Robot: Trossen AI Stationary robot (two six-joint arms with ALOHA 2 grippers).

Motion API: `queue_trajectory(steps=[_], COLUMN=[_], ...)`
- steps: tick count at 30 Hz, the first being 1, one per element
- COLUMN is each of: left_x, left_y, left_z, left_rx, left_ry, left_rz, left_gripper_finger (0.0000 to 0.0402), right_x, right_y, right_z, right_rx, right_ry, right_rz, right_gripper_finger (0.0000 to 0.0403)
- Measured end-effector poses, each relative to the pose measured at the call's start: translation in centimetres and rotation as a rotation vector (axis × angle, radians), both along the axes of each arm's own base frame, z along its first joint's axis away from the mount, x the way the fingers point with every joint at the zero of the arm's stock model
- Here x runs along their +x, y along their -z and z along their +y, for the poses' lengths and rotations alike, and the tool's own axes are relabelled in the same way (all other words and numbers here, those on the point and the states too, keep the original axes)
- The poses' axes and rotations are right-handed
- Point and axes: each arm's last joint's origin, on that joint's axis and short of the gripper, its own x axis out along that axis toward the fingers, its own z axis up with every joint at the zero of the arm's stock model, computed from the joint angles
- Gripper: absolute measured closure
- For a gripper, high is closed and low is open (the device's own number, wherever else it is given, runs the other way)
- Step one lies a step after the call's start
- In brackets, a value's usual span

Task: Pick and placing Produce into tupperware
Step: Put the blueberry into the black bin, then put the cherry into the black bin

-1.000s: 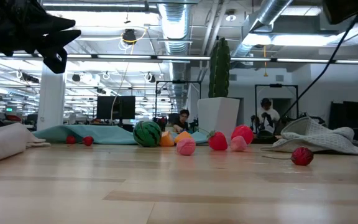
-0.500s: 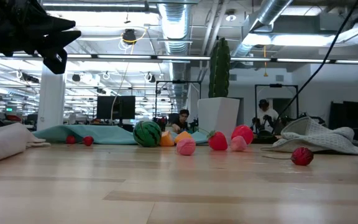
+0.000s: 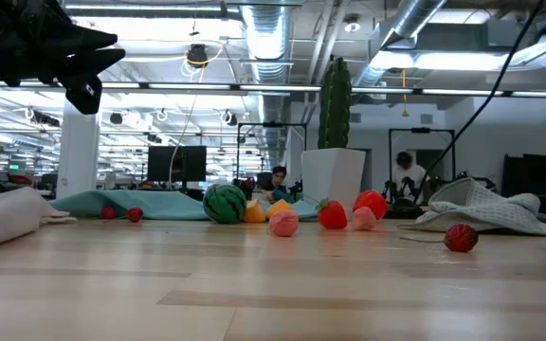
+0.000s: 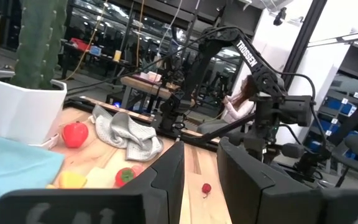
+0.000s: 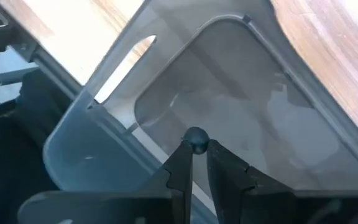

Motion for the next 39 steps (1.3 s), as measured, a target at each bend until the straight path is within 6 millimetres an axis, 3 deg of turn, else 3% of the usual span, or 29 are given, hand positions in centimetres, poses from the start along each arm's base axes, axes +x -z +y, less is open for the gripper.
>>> queue_trajectory(steps=[5,14,18,26,33,39], left_x=[0.0,0.0,0.0,0.0,0.0,0.0], left_y=[0.0,0.0,0.0,0.0,0.1,0.1], left_z=[0.0,0.0,0.0,0.0,0.0,0.0], left_rx=[-0.001,-0.001,-0.001,-0.001,0.003,0.007], left_ry=[0.000,0.000,0.000,0.000,-0.001,-0.003], left_rz=[0.002,0.003,0.002,0.002,0.006,0.008], left_gripper_finger=[0.0317,0.0317,0.0317,0.0317,0.0317,0.0317], right_x=[0.0,0.1,0.3,1.2,1.1,1.2], right_y=[-0.2,-0.1,-0.1,-0.3,-2.8,-4.6], right_z=[0.0,-0.4,-0.7,-1.9,-3.2,-5.4], right_rx=[0.003,-0.018,-0.029,-0.033,0.022,-0.033], right_ry=[0.000,-0.010,-0.038,-0.080,-0.075,-0.103], right_rz=[-0.008,-0.005,-0.010,-0.028,-0.069,-0.145], right_gripper_finger=[0.0323,0.0219,0.0194,0.0203,0.0225,0.0237])
